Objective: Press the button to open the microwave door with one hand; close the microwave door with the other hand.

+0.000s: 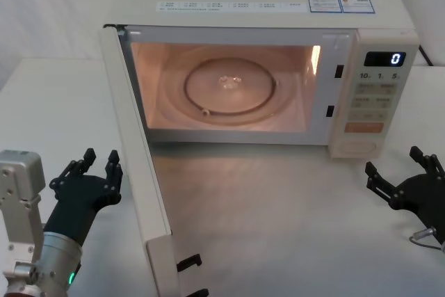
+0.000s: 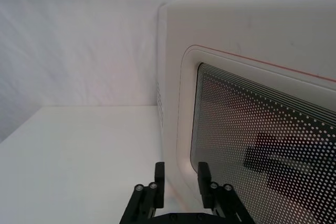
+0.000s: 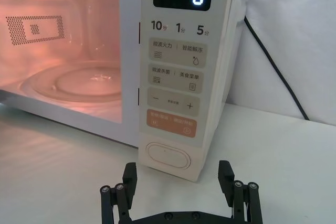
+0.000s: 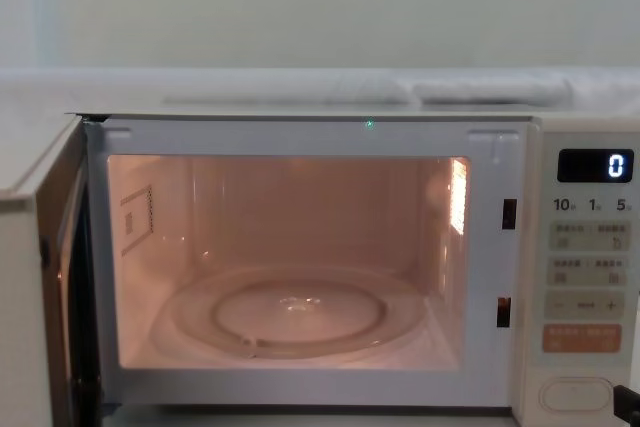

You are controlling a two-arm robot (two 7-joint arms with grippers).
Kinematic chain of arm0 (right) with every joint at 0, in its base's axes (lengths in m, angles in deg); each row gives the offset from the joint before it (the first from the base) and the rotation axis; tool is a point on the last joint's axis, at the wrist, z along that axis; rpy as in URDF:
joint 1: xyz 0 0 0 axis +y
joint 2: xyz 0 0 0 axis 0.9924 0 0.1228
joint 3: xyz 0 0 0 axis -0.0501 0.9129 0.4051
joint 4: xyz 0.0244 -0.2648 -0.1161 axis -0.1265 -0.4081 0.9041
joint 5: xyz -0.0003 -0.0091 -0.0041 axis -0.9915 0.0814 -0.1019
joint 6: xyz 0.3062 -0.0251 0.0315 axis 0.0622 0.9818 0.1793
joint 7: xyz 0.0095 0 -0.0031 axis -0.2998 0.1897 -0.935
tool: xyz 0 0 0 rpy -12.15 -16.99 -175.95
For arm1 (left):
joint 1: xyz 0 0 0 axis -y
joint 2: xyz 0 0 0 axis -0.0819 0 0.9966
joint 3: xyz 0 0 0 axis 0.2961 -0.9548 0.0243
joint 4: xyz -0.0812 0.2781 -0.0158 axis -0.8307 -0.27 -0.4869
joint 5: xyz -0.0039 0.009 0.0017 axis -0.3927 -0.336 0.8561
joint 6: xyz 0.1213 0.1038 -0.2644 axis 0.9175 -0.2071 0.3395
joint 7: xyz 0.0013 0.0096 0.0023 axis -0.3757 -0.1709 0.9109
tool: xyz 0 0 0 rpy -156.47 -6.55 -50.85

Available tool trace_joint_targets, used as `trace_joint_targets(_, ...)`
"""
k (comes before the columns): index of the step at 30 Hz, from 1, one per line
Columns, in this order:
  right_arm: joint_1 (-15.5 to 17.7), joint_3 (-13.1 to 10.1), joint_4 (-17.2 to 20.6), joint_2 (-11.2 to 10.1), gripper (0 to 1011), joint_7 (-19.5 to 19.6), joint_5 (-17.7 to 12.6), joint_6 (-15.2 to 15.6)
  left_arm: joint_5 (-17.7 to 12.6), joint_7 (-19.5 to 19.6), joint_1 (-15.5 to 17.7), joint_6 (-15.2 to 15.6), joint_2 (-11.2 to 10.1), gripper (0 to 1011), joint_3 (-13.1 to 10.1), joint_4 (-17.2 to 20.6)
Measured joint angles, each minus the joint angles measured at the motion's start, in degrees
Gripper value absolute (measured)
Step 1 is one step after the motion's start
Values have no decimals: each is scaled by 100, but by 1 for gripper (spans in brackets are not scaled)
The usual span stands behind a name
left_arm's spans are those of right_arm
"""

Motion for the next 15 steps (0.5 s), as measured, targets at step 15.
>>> trace_joint_targets(15,0,0,0,0,1002,0,0,0,0,0,0,0,0,0,0,0)
